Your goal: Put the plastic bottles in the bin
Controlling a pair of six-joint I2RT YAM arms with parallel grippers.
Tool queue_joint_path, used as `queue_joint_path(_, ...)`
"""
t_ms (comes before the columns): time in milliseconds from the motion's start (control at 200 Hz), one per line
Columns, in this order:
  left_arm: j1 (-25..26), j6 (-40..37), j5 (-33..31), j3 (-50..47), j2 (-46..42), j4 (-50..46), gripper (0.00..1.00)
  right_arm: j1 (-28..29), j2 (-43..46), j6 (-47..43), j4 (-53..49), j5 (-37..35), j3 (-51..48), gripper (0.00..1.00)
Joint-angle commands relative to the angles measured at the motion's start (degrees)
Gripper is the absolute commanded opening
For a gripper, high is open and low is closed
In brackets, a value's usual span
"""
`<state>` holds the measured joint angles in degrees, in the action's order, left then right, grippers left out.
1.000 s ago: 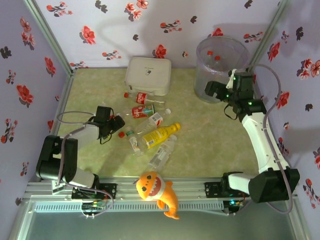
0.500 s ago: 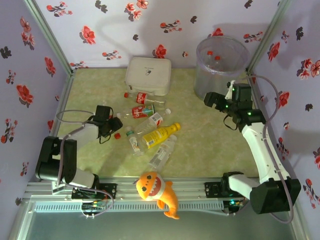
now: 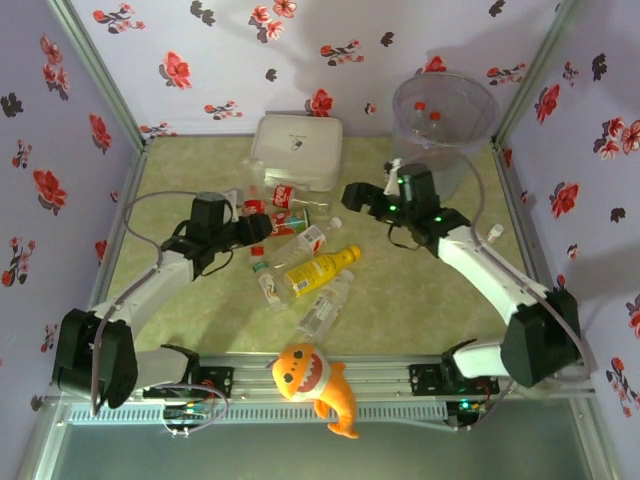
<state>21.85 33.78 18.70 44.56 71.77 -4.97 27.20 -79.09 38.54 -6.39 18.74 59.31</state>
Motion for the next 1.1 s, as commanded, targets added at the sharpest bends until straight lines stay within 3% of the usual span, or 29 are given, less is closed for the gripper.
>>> queue_joint_path(0, 2.9, -4.6, 9.3, 0.2, 1.3, 5.8, 0.02, 2.8, -4.2, 6.8, 11.3, 5.9, 2.8, 0.97)
queue_joint_path(225, 9.1, -11.0, 12.7, 3.3, 4.5, 3.8, 0.00, 4.7, -10.7, 7.7, 14.7, 7.6, 6.6, 0.97)
queue_joint_path(430, 11.3, -13.1, 14.2, 5.0, 6.0, 3.3, 0.00, 4.7, -16.1, 9.1, 17.1, 8.1, 8.7, 0.94)
queue_joint_path(650, 11.6, -13.2, 14.1, 6.3, 7.3, 2.4, 0.00, 4.7, -17.1, 10.0, 18.5, 8.0, 8.9, 0.70)
queue_joint_path(835, 11.6, -13.4, 13.9, 6.7, 8.0, 2.7, 0.00, 4.7, -16.2, 7.1, 14.5, 6.3, 9.5, 0.56)
queue_joint_path(900, 11.6, -13.2, 13.7, 6.7, 7.7, 2.5, 0.25, 4.7, -16.0, 5.6, 12.8, 5.8, 10.4, 0.53)
queue_joint_path(965, 11.2, -12.8, 13.7, 6.8, 7.0, 2.0, 0.71, 4.7, -15.8, 3.5, 9.9, 5.0, 12.1, 0.51)
queue_joint_path(1010, 10.9, -12.5, 13.8, 6.7, 6.4, 1.6, 0.97, 4.7, -15.7, 1.7, 7.6, 4.2, 13.7, 0.50)
queue_joint_path(1095, 10.3, -11.6, 13.4, 6.2, 5.2, 1.2, 1.00, 4.5, -15.4, -2.7, 2.8, 2.2, 17.5, 0.48)
